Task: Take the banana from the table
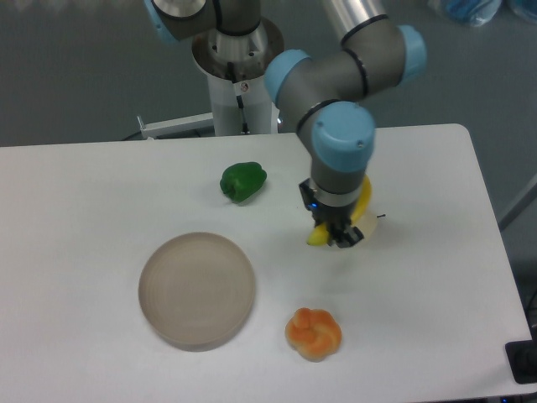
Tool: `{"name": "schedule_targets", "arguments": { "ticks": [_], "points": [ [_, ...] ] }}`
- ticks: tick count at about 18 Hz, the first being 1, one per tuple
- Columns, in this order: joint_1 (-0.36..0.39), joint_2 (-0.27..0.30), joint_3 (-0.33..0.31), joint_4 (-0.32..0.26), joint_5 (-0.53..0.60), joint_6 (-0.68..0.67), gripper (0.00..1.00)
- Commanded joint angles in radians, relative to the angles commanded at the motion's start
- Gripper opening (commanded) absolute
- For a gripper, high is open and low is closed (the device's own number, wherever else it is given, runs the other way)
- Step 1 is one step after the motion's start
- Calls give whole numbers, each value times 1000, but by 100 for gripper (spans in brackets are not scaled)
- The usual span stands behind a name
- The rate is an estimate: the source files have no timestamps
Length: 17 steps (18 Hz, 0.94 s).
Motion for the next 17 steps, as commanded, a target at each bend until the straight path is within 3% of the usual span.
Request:
{"name": "schedule_targets", "arguments": {
  "ticks": [7,17],
  "points": [
    [72,-179,186,8,-32,2,14],
    [100,-227,229,18,-41,28,15]
  ]
}}
